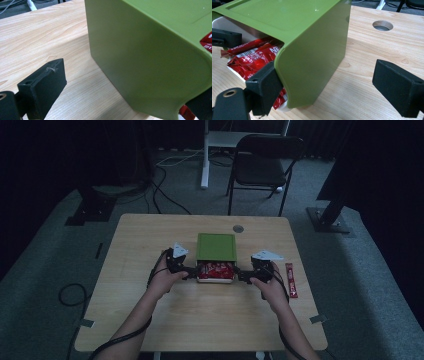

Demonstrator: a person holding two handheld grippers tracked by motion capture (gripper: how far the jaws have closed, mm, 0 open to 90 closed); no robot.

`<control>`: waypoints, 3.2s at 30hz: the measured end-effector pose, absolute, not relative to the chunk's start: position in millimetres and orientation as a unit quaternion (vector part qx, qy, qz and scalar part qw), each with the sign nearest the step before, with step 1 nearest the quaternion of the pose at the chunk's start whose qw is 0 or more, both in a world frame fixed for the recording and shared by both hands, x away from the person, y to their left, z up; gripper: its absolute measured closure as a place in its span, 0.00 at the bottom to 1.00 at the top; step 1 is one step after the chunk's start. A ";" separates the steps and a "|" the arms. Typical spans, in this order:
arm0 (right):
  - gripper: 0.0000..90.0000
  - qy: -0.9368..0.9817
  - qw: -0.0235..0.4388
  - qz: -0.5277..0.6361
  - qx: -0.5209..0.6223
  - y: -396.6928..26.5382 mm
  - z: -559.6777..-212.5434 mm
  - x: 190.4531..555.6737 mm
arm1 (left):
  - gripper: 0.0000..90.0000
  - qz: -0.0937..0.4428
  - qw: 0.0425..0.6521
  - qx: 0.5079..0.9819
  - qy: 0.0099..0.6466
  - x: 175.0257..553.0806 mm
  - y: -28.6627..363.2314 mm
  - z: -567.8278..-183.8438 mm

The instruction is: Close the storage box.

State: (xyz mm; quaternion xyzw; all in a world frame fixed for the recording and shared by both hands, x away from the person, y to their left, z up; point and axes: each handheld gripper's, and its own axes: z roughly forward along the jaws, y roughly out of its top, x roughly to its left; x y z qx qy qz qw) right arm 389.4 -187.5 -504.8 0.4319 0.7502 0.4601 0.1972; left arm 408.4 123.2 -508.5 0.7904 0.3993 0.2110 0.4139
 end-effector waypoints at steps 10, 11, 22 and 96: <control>0.14 0.746 0.202 0.466 0.429 -187.7 -503.1 387.7 | 0.05 0.211 0.423 0.787 0.396 404.8 119.9 -505.4; 0.14 0.745 0.202 0.469 0.429 -187.7 -502.4 387.2 | 0.05 0.210 0.425 0.787 0.395 403.8 119.3 -504.4; 0.14 0.737 0.194 0.487 0.427 -188.5 -498.3 383.6 | 0.05 0.204 0.438 0.784 0.390 396.3 118.1 -497.5; 0.13 0.757 0.216 0.401 0.469 -243.9 -559.0 332.1 | 0.05 0.221 0.371 0.749 0.502 341.4 210.4 -549.9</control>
